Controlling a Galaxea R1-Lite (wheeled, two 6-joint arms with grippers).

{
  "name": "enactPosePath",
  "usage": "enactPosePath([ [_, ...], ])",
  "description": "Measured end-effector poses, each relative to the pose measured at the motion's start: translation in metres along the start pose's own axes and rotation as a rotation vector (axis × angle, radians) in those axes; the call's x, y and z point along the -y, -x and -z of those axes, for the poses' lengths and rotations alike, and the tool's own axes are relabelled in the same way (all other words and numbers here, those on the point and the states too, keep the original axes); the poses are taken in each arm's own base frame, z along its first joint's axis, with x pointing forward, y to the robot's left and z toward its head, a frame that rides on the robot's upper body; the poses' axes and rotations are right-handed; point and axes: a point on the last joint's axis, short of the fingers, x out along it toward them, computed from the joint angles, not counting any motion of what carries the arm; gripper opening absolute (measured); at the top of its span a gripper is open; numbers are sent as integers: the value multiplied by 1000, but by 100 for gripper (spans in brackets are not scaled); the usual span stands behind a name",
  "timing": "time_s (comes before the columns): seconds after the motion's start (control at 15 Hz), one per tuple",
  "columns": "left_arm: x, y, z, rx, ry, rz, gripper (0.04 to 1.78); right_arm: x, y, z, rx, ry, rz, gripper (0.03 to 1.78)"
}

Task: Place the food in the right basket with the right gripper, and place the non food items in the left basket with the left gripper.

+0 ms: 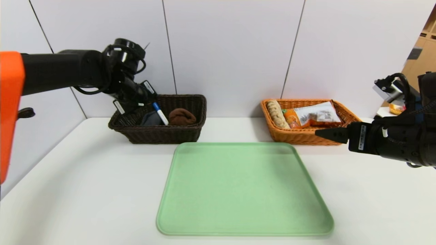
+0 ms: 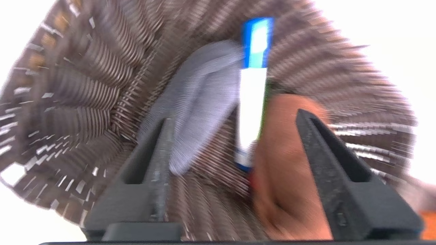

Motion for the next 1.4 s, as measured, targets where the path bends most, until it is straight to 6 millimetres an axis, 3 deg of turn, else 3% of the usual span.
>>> enactPosePath([
  [0.2,8,71,-14,80,-84,107,142,-1,2,-6,49,4,-13,170],
  [0.33,1,118,-10,105,-231,158,148,0,5,-9,51,22,6,170],
  [0.53,-39,177,13,112,-518,163,155,7,18,-10,-12,56,65,170],
  [0.73,-87,227,36,184,-726,145,160,18,46,-4,-50,69,120,171],
  [0.87,-121,254,51,265,-769,80,162,27,70,-3,7,57,159,171],
  [1.07,-174,283,75,365,-699,-37,165,35,109,10,139,33,199,171],
  [1.4,-245,309,141,506,-586,-77,167,37,162,70,376,39,194,171],
])
